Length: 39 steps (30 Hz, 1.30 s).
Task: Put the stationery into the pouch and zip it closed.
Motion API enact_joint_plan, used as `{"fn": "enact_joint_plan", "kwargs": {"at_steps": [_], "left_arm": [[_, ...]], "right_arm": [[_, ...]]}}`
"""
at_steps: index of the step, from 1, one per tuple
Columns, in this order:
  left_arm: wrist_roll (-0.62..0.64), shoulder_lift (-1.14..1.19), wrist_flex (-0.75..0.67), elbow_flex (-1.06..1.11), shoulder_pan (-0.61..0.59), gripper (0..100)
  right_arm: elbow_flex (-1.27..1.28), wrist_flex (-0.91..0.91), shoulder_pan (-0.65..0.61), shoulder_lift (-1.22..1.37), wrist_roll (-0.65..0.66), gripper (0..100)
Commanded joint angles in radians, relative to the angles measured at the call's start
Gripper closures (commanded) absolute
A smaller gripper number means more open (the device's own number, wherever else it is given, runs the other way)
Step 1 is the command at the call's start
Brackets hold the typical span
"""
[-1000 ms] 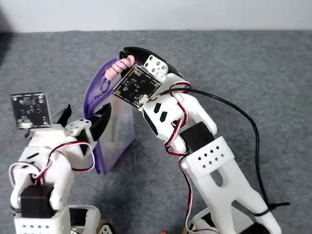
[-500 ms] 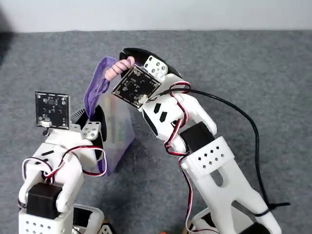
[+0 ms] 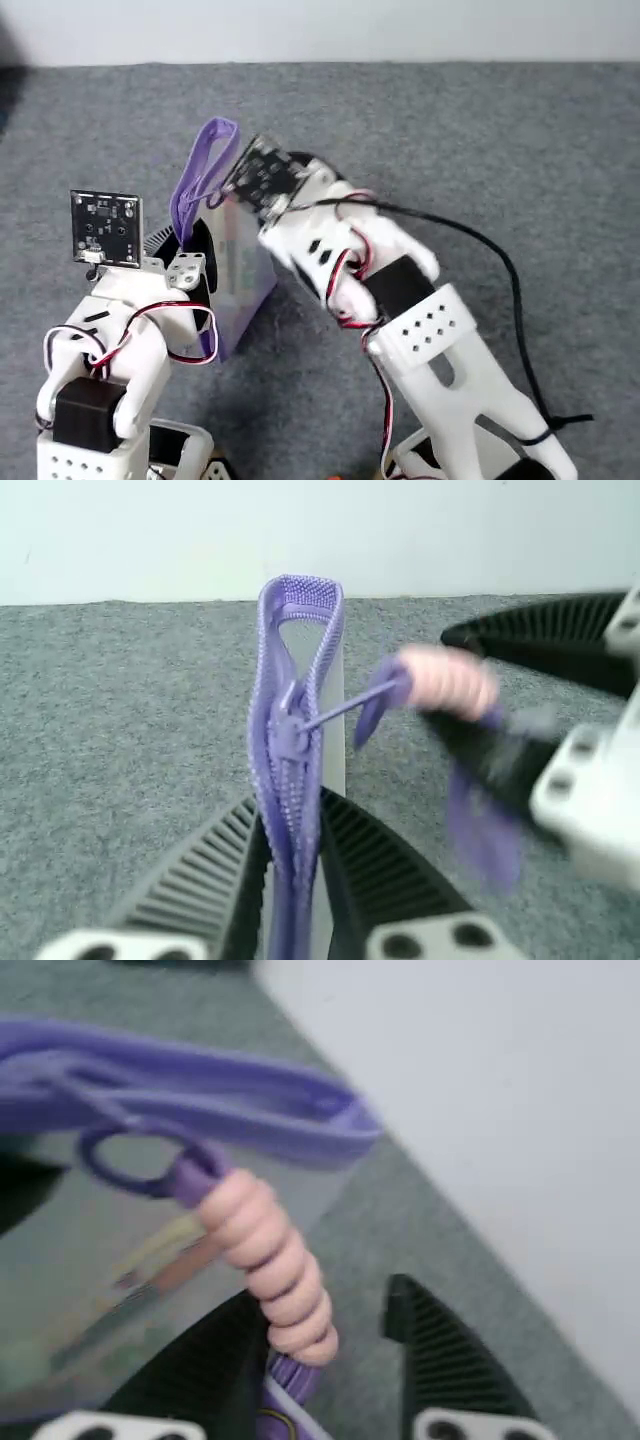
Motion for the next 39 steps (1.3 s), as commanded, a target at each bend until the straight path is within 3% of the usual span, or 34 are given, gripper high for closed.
{"fn": "enact_joint_plan", "kwargs": {"at_steps": [1, 11, 24, 31, 33, 36, 39], "left_arm": [[-0.009, -0.002, 0.0, -0.038, 0.006, 99], [-0.008, 0.003, 0.0, -0.036, 0.012, 99], [-0.008, 0.003, 0.005, -0.036, 0.014, 99], [-0.008, 0.003, 0.005, -0.036, 0.014, 99], [-0.008, 0.003, 0.005, -0.036, 0.014, 99], [-0.008, -0.002, 0.005, -0.036, 0.009, 99], [-0.008, -0.003, 0.005, -0.036, 0.008, 99]], "right_arm": [[-0.055, 0.082, -0.054, -0.096, -0.081, 79.4], [-0.06, 0.122, -0.145, -0.162, -0.144, 82.5], [-0.061, -0.07, -0.16, -0.048, -0.137, 82.6], [-0.061, -0.087, -0.16, -0.012, -0.137, 82.7], [-0.061, -0.087, -0.162, -0.005, -0.137, 85.6], [-0.06, -0.13, -0.156, -0.012, -0.137, 98.8], [-0.061, -0.176, -0.122, -0.013, -0.11, 98.4]]}}
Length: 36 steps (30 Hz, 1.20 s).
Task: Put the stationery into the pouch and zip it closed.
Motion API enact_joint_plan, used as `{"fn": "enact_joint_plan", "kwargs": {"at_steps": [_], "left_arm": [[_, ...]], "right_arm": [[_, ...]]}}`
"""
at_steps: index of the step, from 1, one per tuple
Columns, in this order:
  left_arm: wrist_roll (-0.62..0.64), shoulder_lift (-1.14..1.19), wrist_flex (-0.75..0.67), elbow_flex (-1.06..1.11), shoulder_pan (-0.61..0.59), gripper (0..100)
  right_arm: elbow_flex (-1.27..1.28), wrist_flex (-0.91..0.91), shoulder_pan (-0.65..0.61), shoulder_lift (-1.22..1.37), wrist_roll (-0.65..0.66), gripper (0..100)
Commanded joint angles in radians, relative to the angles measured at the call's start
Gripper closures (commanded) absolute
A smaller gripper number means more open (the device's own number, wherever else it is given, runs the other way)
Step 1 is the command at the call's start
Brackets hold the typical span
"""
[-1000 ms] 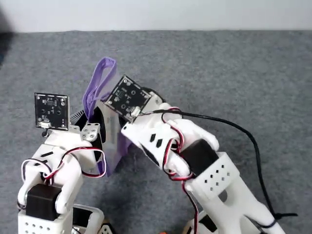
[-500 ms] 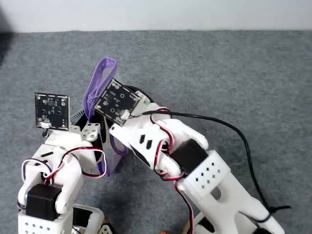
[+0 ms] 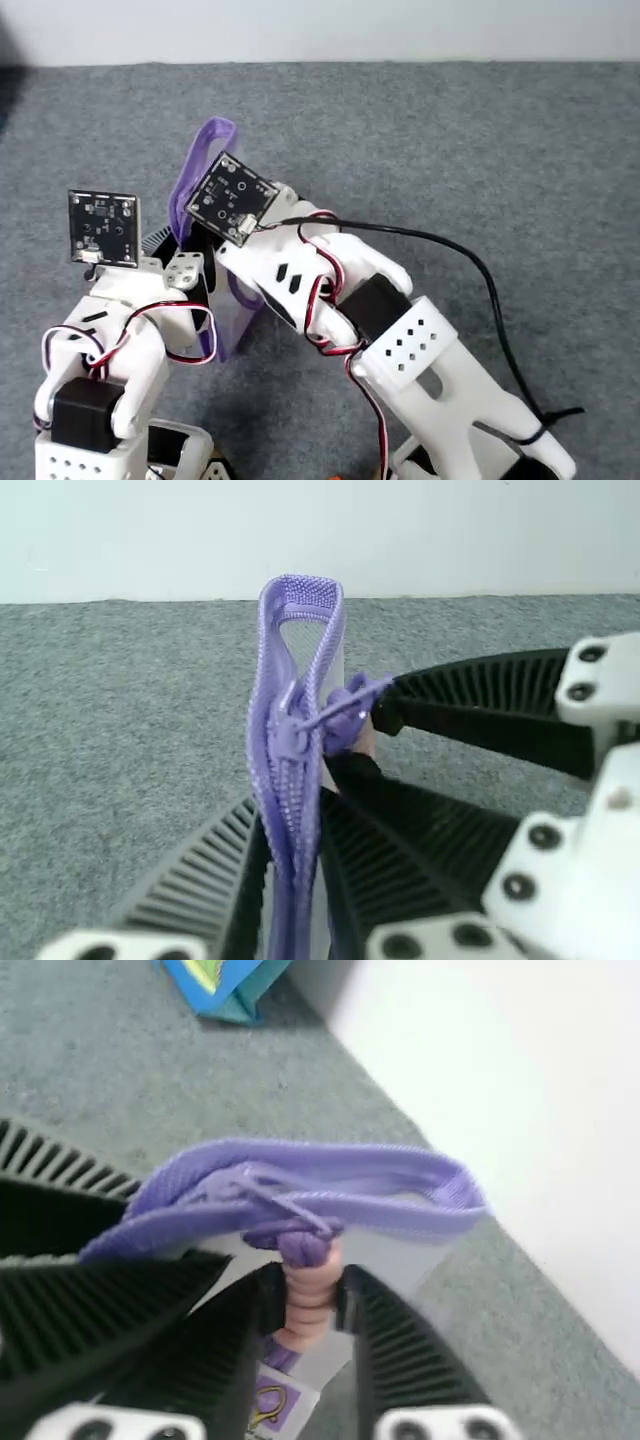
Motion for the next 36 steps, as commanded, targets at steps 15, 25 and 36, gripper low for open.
{"fn": "enact_joint_plan", "kwargs": {"at_steps": [15, 25, 36], "left_arm": [[-0.009, -0.006, 0.072, -0.056, 0.009, 99], [-0.009, -0.006, 0.101, -0.107, 0.012, 99], [-0.009, -0.006, 0.115, -0.104, 0.012, 99]], "right_arm": [[-0.155, -0.314, 0.246, 0.162, 0.172, 99.1], [-0.388, -0.315, 0.32, 0.4, 0.172, 99.1], [-0.431, -0.203, 0.291, 0.364, 0.166, 99.0]]}}
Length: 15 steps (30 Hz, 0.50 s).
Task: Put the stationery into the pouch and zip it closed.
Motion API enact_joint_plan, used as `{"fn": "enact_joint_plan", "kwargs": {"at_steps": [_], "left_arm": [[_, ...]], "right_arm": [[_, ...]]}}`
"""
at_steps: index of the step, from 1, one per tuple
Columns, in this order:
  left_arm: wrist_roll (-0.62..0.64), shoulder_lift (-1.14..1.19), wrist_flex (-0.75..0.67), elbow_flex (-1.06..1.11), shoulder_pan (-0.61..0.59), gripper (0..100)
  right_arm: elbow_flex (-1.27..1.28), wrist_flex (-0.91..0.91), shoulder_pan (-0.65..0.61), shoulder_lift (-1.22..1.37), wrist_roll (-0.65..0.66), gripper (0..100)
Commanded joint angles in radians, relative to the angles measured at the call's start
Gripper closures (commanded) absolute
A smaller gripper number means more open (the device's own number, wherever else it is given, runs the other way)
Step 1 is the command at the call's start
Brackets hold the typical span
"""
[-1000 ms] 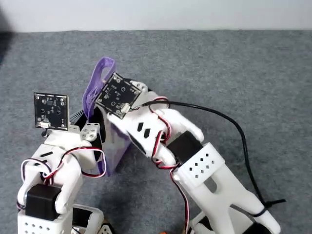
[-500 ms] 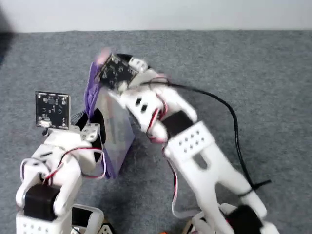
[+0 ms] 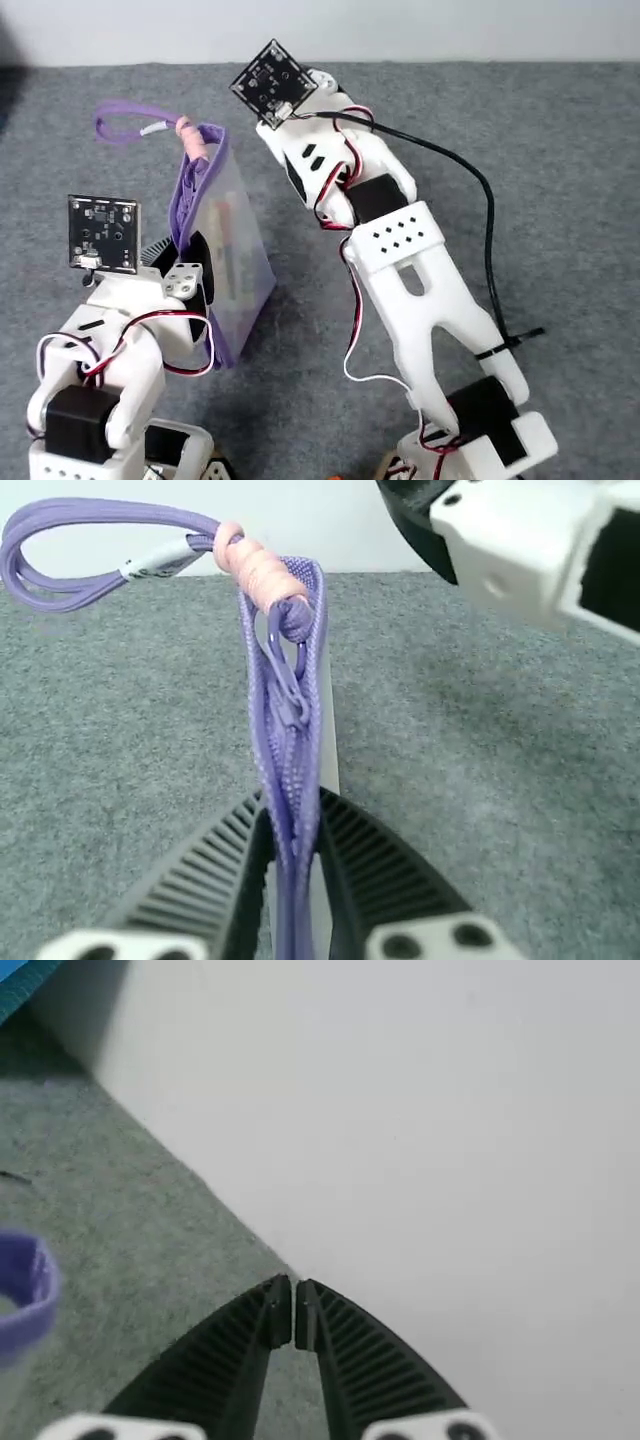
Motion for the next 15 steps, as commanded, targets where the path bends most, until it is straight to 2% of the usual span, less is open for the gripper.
{"fn": "enact_joint_plan", "kwargs": {"at_steps": [1, 4, 10, 12, 15], "left_arm": [[-0.009, 0.0, 0.005, -0.053, 0.011, 99], [-0.009, 0.0, 0.005, -0.053, 0.011, 99], [-0.009, 0.0, 0.005, -0.051, 0.011, 99], [-0.009, 0.002, 0.005, -0.05, 0.011, 99], [-0.009, 0.002, 0.005, -0.05, 0.011, 99]], "right_arm": [[-0.061, 0.079, -0.024, -0.104, 0.002, 99.0], [-0.064, 0.11, -0.039, -0.147, -0.066, 98.9], [-0.215, 0.282, -0.091, -0.154, -0.334, 98.3], [-0.281, 0.352, -0.114, -0.128, -0.43, 93.7], [-0.358, 0.437, -0.156, -0.085, -0.563, 81.2]]}}
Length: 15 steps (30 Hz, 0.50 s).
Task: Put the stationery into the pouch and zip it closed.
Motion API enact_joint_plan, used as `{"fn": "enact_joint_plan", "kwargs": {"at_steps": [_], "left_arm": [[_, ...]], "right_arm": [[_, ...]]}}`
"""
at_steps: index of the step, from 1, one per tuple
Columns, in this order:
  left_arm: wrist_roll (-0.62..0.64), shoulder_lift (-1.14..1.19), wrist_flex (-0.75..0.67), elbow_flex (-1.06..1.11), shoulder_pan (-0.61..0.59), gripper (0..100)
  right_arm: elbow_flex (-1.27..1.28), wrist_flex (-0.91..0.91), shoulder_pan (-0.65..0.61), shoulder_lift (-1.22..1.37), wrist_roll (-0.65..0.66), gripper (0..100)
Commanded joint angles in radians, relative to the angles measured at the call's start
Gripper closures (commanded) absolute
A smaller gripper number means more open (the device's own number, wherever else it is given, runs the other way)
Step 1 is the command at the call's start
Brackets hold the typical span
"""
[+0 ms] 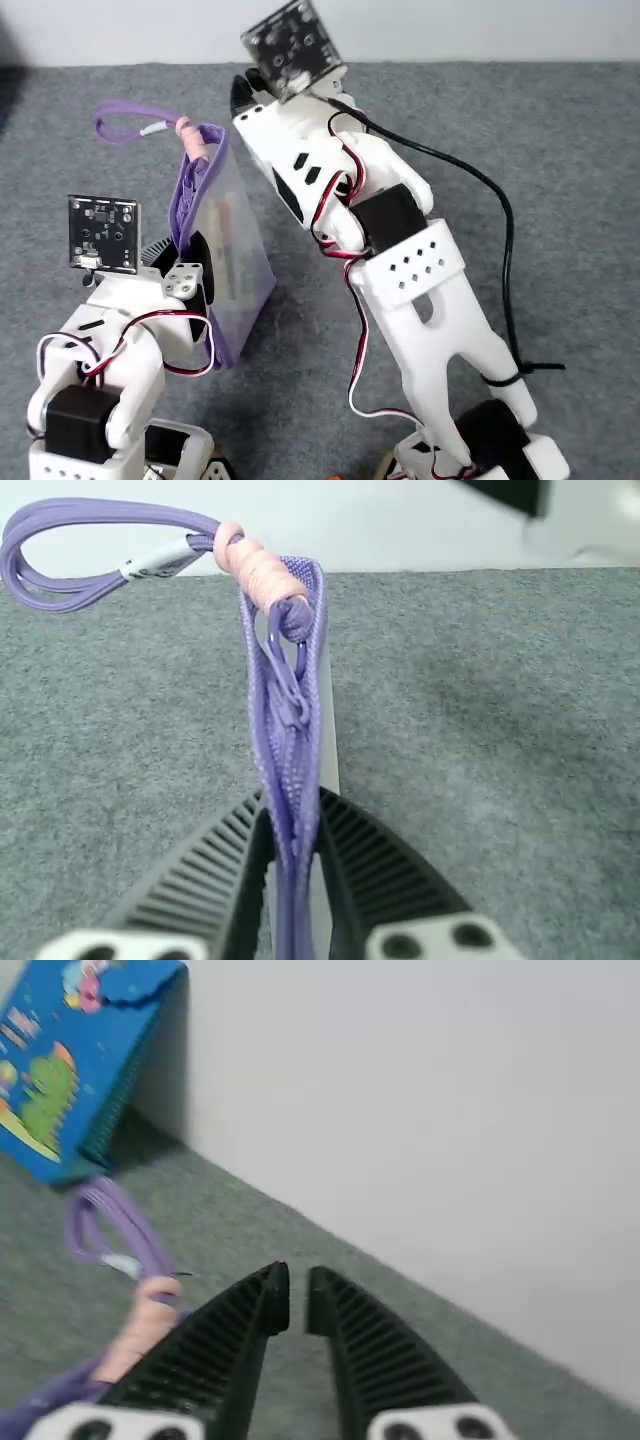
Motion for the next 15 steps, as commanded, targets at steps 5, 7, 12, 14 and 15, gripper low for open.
{"fn": "enact_joint_plan", "kwargs": {"at_steps": [5, 7, 12, 14, 15], "left_arm": [[-0.009, 0.002, 0.005, -0.05, 0.012, 99], [-0.009, 0.002, 0.005, -0.05, 0.012, 99], [-0.009, 0.002, 0.005, -0.05, 0.012, 99], [-0.009, 0.002, 0.005, -0.05, 0.012, 99], [-0.009, 0.002, 0.005, -0.05, 0.012, 99]], "right_arm": [[-0.126, 0.11, -0.113, 0.093, -0.181, 71.8], [-0.126, 0.091, -0.139, 0.119, -0.187, 71.8], [-0.126, 0.016, -0.18, 0.176, -0.186, 71.8], [-0.126, -0.002, -0.203, 0.186, -0.186, 71.8], [-0.126, -0.008, -0.214, 0.189, -0.184, 71.8]]}}
